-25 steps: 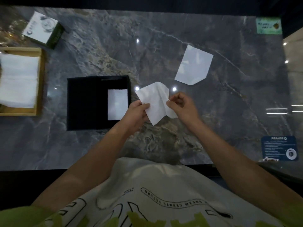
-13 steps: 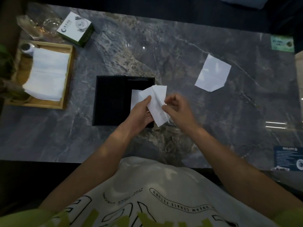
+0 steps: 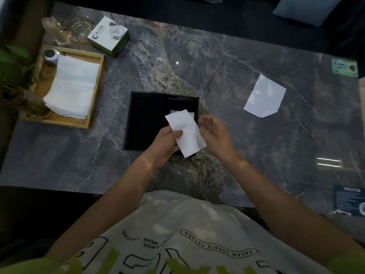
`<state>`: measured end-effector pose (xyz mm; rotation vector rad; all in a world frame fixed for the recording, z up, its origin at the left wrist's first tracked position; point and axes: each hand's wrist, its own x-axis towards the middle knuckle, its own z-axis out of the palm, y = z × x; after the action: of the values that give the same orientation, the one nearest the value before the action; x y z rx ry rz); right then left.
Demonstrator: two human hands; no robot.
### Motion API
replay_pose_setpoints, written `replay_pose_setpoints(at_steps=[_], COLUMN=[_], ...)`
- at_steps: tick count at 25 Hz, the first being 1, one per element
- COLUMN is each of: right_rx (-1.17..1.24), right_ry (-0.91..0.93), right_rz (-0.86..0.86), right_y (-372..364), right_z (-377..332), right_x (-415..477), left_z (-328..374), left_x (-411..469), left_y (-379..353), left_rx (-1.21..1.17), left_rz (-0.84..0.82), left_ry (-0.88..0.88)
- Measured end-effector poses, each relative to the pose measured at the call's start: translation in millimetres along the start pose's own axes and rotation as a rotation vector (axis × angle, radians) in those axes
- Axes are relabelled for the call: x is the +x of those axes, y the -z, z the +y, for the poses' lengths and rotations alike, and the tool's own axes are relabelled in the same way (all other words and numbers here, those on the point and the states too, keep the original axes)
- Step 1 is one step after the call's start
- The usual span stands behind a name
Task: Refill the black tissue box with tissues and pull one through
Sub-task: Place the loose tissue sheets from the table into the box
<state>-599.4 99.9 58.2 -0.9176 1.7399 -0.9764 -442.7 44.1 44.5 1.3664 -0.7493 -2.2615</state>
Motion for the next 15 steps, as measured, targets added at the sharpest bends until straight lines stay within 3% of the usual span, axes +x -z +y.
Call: replay_pose_setpoints(at_steps=[7,11,15], right_rx=[0.023,-0.048,-0.205], right_ry=[-0.312,-0.261,-0.19], right_rz=[-0.078,-0.069,-0.023], right_y=[0,-1,-7], right_z=[0,6,8], right_x=[10,17,34], left_z=[-1,1,1], left_x=[-3,0,12], left_y=[12,18,23], left_rx=[0.073,0.135,0.371], left_rz=[0.001,0.009,0.264], left_ry=[0.051,0.041,-0.114])
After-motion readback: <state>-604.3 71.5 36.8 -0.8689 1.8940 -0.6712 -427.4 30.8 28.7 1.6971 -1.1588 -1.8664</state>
